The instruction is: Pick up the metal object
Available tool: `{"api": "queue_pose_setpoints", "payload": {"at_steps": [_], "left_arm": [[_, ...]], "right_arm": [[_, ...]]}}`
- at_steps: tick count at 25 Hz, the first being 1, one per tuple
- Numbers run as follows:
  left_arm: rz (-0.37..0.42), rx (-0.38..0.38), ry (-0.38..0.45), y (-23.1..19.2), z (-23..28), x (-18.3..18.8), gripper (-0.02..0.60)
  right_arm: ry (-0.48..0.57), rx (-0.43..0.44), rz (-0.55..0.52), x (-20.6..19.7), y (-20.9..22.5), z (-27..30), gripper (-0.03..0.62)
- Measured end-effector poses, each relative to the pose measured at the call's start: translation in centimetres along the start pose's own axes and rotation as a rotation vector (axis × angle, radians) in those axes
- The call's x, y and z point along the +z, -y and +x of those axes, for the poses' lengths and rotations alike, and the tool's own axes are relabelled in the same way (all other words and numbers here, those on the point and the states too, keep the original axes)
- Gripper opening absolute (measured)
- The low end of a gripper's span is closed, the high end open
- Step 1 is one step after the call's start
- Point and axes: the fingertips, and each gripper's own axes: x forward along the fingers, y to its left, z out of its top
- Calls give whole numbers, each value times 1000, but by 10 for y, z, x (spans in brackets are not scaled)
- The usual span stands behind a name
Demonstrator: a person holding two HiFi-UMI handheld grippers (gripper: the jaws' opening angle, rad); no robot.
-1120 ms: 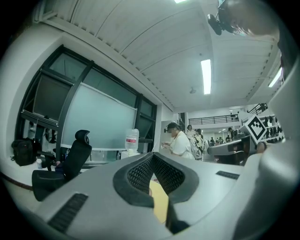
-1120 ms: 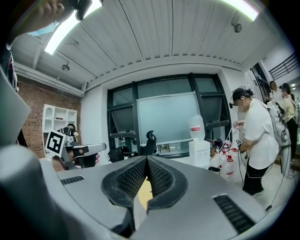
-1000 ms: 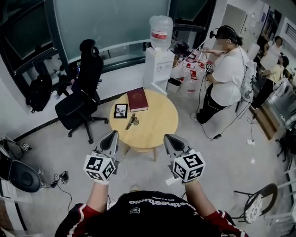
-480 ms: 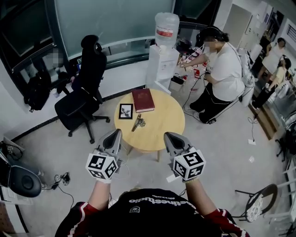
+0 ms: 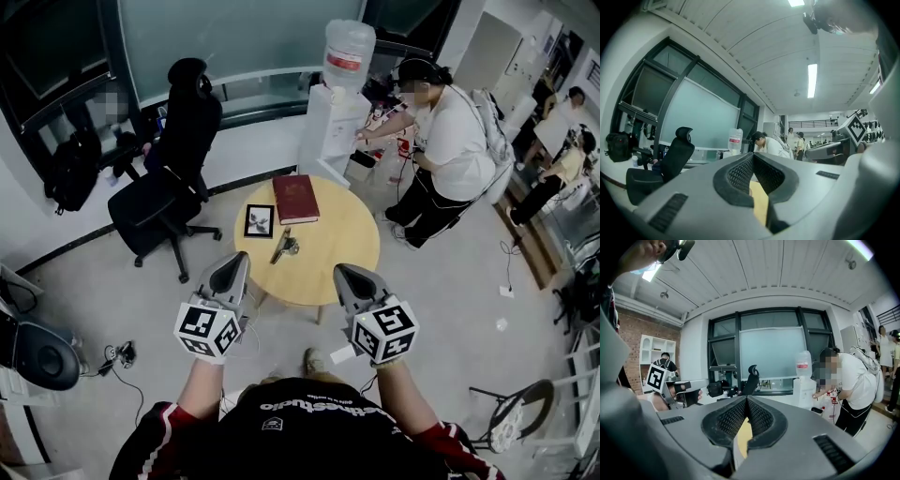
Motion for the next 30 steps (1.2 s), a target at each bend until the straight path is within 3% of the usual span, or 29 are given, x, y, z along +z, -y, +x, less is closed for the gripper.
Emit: {"api": "queue_pose_setpoints", "payload": {"at_steps": [11, 21, 25, 30], "left_arm": [[17, 47, -12, -7, -11, -3, 16], [25, 48, -11, -10, -3, -4, 15], [20, 41, -18, -13, 0, -7, 15], [14, 43, -24, -16, 5, -16, 17]], "right_arm": [[5, 78, -32, 0, -10, 31, 28], [-24, 89, -85, -14, -1, 53, 31], [-54, 103, -94, -21, -5, 63, 118], [-80, 108, -58, -34, 1, 80, 146]]}}
